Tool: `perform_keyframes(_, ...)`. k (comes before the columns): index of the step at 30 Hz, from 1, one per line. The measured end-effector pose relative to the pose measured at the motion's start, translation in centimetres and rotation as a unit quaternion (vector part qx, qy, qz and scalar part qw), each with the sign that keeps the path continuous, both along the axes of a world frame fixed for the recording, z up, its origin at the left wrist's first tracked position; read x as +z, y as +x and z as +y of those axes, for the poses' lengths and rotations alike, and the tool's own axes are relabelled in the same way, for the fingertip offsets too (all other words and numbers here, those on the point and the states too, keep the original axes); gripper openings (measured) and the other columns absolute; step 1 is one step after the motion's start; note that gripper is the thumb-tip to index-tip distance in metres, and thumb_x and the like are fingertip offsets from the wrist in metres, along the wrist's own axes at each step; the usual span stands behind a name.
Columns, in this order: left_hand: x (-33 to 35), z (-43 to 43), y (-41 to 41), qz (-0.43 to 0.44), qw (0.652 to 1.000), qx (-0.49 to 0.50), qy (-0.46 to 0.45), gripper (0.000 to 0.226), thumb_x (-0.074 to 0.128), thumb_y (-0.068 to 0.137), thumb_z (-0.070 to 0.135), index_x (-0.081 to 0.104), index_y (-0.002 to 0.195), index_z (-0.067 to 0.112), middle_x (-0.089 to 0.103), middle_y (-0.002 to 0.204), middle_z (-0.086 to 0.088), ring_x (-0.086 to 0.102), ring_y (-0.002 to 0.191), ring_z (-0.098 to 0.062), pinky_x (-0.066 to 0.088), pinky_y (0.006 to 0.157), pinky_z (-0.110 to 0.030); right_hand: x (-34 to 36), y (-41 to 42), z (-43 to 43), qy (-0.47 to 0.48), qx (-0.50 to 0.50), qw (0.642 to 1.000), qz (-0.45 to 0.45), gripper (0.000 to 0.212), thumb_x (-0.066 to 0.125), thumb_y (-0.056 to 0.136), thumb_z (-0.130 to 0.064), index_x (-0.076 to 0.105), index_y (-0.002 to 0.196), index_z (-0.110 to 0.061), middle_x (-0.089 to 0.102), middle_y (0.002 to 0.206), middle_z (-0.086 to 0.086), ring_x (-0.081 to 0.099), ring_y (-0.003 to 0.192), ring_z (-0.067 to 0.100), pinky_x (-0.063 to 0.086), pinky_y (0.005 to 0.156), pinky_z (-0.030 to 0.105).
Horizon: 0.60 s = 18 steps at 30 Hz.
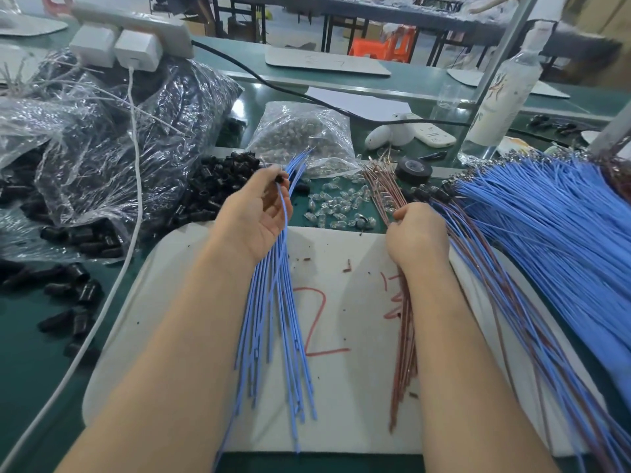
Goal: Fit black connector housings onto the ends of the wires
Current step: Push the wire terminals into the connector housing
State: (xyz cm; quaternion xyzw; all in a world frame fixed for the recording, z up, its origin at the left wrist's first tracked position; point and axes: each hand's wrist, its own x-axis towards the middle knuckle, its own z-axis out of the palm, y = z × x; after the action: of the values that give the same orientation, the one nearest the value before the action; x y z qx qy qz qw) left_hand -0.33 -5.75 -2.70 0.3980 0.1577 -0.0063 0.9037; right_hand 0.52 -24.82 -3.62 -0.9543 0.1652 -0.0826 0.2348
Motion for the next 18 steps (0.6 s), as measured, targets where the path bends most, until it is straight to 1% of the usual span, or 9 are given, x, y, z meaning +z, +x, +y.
perform_keyframes(2, -0.2, -0.4, 0.0, 0.004, 0.999, -0.037, 0.04, 0.016, 0.06, 0.09, 0.017, 0.064, 0.078, 0.007, 0.061, 0.064, 0.001, 0.054, 0.049, -0.004, 0.049, 0.048, -0.014, 0.0, 0.0, 0.0, 0.008, -0.006, 1.0, 0.001, 0.022, 0.054, 0.093, -0.012, 0.06, 0.114, -0.01, 0.063, 0.113, 0.012, 0.048, 0.085, 0.024, 0.037, 0.071, 0.03)
perform_keyframes(5, -0.4, -1.0, -0.1, -0.015, 0.994, -0.065, 0.088, 0.013, 0.06, 0.09, 0.015, 0.067, 0.082, 0.008, 0.063, 0.064, 0.002, 0.056, 0.05, -0.004, 0.05, 0.052, -0.015, -0.3, 0.1, 0.1, -0.014, 0.016, 1.0, 0.023, 0.03, 0.058, 0.093, -0.03, 0.06, 0.115, -0.01, 0.063, 0.114, 0.011, 0.057, 0.1, 0.029, 0.042, 0.078, 0.033)
perform_keyframes(6, -0.4, -1.2, -0.1, -0.017, 0.993, -0.073, 0.092, 0.011, 0.061, 0.09, 0.015, 0.067, 0.083, 0.008, 0.063, 0.064, 0.002, 0.057, 0.05, -0.005, 0.05, 0.052, -0.015, -0.4, 0.2, 0.1, -0.021, 0.018, 0.999, 0.022, 0.031, 0.058, 0.093, -0.032, 0.061, 0.114, -0.01, 0.064, 0.113, 0.011, 0.058, 0.103, 0.03, 0.044, 0.08, 0.034)
perform_keyframes(8, -0.5, -1.5, -0.2, -0.014, 0.991, -0.087, 0.099, 0.009, 0.061, 0.09, 0.015, 0.066, 0.086, 0.008, 0.063, 0.065, 0.002, 0.057, 0.05, -0.005, 0.05, 0.052, -0.015, -0.6, 0.3, 0.2, -0.02, 0.009, 1.0, 0.013, 0.027, 0.057, 0.093, -0.028, 0.062, 0.112, -0.01, 0.065, 0.11, 0.011, 0.059, 0.102, 0.03, 0.043, 0.078, 0.034)
perform_keyframes(11, -0.7, -1.8, -0.2, -0.01, 0.989, -0.099, 0.113, 0.008, 0.061, 0.09, 0.015, 0.065, 0.089, 0.008, 0.063, 0.068, 0.001, 0.057, 0.053, -0.005, 0.051, 0.053, -0.015, -0.8, 0.4, 0.2, -0.012, -0.002, 1.0, -0.005, 0.022, 0.053, 0.094, -0.021, 0.063, 0.109, -0.008, 0.065, 0.106, 0.011, 0.057, 0.092, 0.027, 0.041, 0.071, 0.031)
perform_keyframes(13, -0.7, -2.0, -0.3, -0.012, 0.988, -0.101, 0.115, 0.008, 0.061, 0.09, 0.014, 0.066, 0.089, 0.008, 0.064, 0.07, 0.0, 0.058, 0.055, -0.006, 0.052, 0.054, -0.016, -0.9, 0.4, 0.0, 0.018, -0.007, 0.999, -0.042, 0.019, 0.049, 0.095, -0.018, 0.06, 0.106, -0.007, 0.064, 0.104, 0.01, 0.052, 0.086, 0.024, 0.039, 0.07, 0.031)
perform_keyframes(15, -0.7, -2.1, -0.3, -0.017, 0.989, -0.101, 0.11, 0.009, 0.062, 0.09, 0.013, 0.066, 0.095, 0.007, 0.064, 0.074, -0.001, 0.058, 0.056, -0.007, 0.053, 0.055, -0.017, -0.6, 0.3, -0.3, 0.062, -0.013, 0.994, -0.094, 0.013, 0.048, 0.096, -0.016, 0.056, 0.102, -0.009, 0.061, 0.102, 0.008, 0.05, 0.085, 0.021, 0.037, 0.07, 0.031)
perform_keyframes(17, -0.6, -2.1, -0.4, -0.032, 0.987, -0.114, 0.105, 0.014, 0.062, 0.089, 0.011, 0.065, 0.102, 0.008, 0.066, 0.078, -0.002, 0.059, 0.058, -0.007, 0.052, 0.056, -0.017, 0.0, 0.1, -0.4, 0.129, -0.003, 0.979, -0.159, 0.005, 0.048, 0.096, -0.015, 0.053, 0.098, -0.013, 0.058, 0.091, 0.0, 0.05, 0.08, 0.013, 0.04, 0.07, 0.029)
perform_keyframes(18, -0.6, -2.1, -0.5, -0.045, 0.984, -0.132, 0.111, 0.012, 0.062, 0.089, 0.012, 0.065, 0.101, 0.009, 0.067, 0.081, -0.001, 0.059, 0.061, -0.008, 0.053, 0.058, -0.017, 0.4, 0.0, -0.3, 0.18, 0.007, 0.965, -0.188, 0.003, 0.05, 0.096, -0.015, 0.053, 0.096, -0.014, 0.057, 0.086, -0.004, 0.05, 0.075, 0.008, 0.044, 0.07, 0.026)
